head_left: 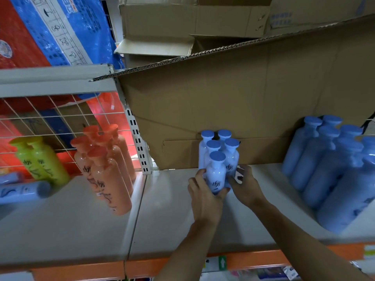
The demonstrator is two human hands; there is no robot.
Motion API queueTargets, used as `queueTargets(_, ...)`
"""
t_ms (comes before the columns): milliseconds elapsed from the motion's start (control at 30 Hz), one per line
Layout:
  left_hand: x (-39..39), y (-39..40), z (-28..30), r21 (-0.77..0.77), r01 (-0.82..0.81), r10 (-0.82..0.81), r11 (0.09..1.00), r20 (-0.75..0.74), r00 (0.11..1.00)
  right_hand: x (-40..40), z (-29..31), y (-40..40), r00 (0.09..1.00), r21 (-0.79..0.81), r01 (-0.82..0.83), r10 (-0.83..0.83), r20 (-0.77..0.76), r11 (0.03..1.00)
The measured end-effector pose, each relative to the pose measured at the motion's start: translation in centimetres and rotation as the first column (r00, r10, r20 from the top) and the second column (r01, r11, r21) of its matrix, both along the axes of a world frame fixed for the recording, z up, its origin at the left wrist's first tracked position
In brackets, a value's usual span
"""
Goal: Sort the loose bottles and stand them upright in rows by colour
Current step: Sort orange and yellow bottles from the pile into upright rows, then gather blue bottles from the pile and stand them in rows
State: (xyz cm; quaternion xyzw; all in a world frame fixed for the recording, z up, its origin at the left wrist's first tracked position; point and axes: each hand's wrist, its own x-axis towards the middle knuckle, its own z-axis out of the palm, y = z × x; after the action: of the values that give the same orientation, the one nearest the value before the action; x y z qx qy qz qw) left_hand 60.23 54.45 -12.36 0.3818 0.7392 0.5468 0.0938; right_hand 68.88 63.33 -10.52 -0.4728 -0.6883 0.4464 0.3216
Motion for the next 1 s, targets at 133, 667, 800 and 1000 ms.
queueTargets(133,-0.7,-2.0,0.7,0.047,0.111,-0.112,0.993,0.02,0.994,0.6,-1.1,-2.8,0.992,0.069,0.106,-0.1,-0.082,0.992)
queueTargets(667,-22.2,-27.1,0.6,-0.077,-0.27,0.219,0.96,-0.398,0.891,-19.4,1.2,-24.6,0.824,0.31,-0.565,0.542,0.166,0.765)
queueTargets(800,-29.6,-36.9,2.5,-0.165,-0.467,0.364,0.869,-0.426,0.828,-27.8,2.0,-30.8,0.791,0.325,-0.611,0.578,0.202,0.722)
queueTargets(1000,-38.1,-46.3,3.9,-0.276,-0.576,0.441,0.77,-0.422,0.792,-36.7,2.8,-38.2,0.716,0.312,-0.697,0.655,0.243,0.646)
